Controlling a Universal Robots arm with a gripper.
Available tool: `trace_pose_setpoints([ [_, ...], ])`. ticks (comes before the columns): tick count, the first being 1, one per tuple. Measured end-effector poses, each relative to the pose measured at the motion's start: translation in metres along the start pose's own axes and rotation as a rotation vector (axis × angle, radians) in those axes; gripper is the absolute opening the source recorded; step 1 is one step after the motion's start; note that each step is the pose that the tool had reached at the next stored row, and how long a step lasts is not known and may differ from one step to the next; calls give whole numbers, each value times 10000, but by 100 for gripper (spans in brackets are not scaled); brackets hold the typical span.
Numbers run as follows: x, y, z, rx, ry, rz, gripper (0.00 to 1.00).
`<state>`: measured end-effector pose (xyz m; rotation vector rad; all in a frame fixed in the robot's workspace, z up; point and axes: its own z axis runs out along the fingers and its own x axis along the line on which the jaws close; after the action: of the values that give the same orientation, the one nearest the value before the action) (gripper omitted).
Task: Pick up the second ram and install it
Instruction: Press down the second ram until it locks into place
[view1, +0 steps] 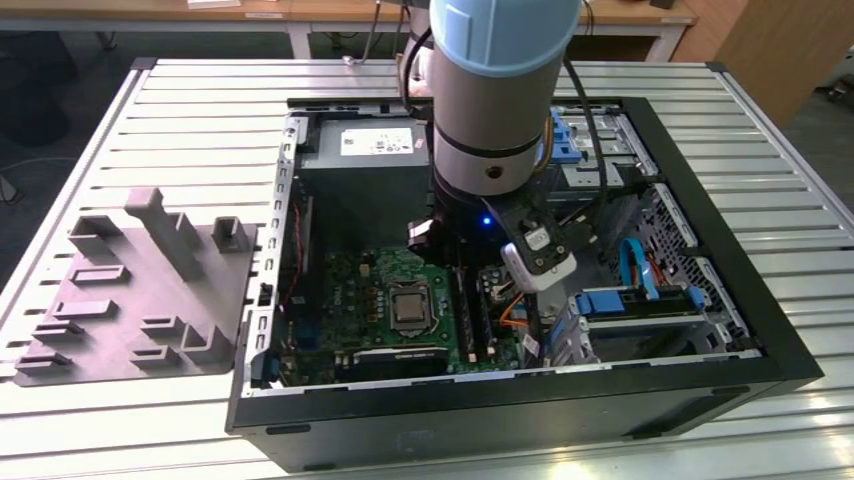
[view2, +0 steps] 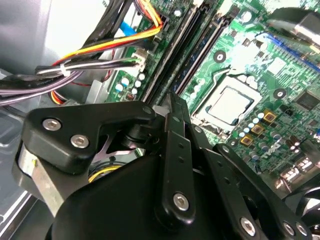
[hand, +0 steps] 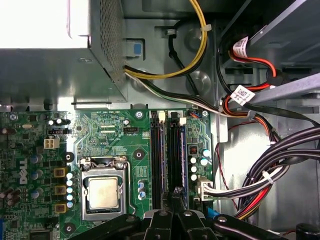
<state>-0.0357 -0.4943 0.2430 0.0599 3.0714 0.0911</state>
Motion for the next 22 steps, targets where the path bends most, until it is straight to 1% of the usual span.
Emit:
trace_pose_setpoints([
  [8, 21, 116, 25, -305, 10, 22, 11],
  [11, 30, 151, 30, -483, 18, 34, 11],
  [13, 35, 161, 36, -631, 22, 42, 11],
  [14, 36, 162, 39, -669, 23, 45, 11],
  [16, 37, 163, 51, -682, 23, 48, 11],
  [19, 41, 167, 88, -684, 24, 49, 11],
  [22, 45, 214, 107, -687, 25, 49, 11],
])
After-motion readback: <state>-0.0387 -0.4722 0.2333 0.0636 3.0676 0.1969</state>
